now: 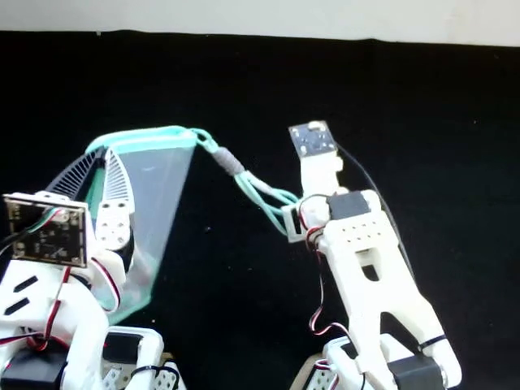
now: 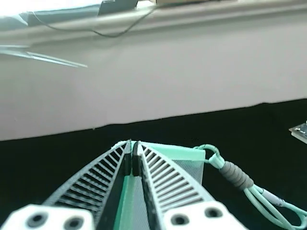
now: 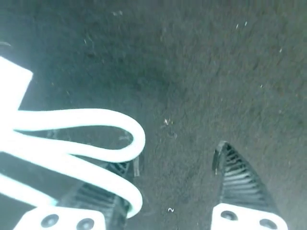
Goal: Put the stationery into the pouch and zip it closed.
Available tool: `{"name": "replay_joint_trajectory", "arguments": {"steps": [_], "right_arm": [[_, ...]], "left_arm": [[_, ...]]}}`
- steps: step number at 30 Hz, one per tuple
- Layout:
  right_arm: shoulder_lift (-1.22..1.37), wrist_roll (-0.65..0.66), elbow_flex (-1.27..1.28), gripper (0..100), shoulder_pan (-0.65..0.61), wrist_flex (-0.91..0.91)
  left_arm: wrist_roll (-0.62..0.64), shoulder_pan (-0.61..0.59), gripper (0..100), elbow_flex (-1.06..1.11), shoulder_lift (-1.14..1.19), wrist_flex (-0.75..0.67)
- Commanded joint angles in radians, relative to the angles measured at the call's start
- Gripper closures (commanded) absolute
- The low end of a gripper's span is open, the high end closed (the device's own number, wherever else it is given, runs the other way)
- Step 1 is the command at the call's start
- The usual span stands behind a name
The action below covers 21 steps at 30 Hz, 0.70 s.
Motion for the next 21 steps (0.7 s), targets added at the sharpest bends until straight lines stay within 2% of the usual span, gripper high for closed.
{"name": "replay_joint_trajectory", "arguments": {"steps": [1,4,11,16,21], "right_arm": [[-0.084,0.009,-0.059,76.8,-0.005,0.007],[-0.174,0.009,-0.062,76.8,-0.008,0.007],[-0.32,0.006,-0.035,76.8,-0.007,-0.001],[-0.341,-0.066,-0.027,76.6,-0.007,-0.002],[-0.341,-0.068,-0.027,68.3,-0.008,-0.002]], "left_arm": [[0.008,-0.012,99,-0.005,0.016,-0.074],[0.009,-0.004,99,0.002,0.082,-0.095],[0.009,0.136,99,0.147,0.174,-0.107],[0.009,0.156,99,0.24,0.177,-0.106],[0.009,0.196,90,0.265,0.182,-0.098]]}}
